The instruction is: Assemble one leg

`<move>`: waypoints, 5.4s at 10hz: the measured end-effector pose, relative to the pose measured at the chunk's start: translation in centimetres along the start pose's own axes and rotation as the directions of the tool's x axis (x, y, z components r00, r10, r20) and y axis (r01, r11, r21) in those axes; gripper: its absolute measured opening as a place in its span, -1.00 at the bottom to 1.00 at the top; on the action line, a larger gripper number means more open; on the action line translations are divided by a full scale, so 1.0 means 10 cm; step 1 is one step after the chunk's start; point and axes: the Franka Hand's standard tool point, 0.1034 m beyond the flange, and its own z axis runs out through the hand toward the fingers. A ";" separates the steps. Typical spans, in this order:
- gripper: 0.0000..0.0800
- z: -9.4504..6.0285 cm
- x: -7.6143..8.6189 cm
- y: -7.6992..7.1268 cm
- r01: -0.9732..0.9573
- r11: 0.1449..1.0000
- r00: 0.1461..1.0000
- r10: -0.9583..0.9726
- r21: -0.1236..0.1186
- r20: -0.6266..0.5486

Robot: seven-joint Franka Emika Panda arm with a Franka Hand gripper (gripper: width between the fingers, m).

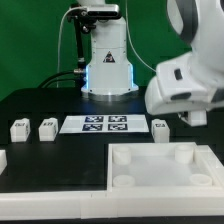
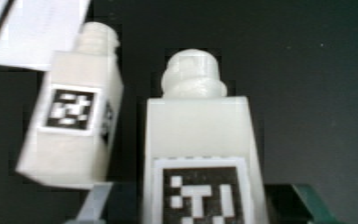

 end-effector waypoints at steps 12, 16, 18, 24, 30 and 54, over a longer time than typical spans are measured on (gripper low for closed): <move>-0.27 -1.56 0.44 0.48 0.043 0.995 0.429 -0.096 -0.086 -0.898; -0.27 -1.68 0.55 0.58 0.012 0.994 0.157 -0.113 -0.112 -0.981; -0.27 -1.69 0.56 0.58 0.014 0.994 0.171 -0.113 -0.112 -0.979; -0.27 -1.58 1.00 0.60 0.019 0.996 0.187 -0.094 -0.092 -0.978; -0.27 -1.30 1.13 0.55 0.029 0.996 0.229 -0.094 -0.089 -0.969; 0.62 -1.10 1.23 0.50 0.037 0.995 0.265 -0.097 -0.090 -0.959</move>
Offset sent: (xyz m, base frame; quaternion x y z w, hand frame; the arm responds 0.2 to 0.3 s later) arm 0.0372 -0.0253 0.0593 -0.0253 0.2312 0.0145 0.9725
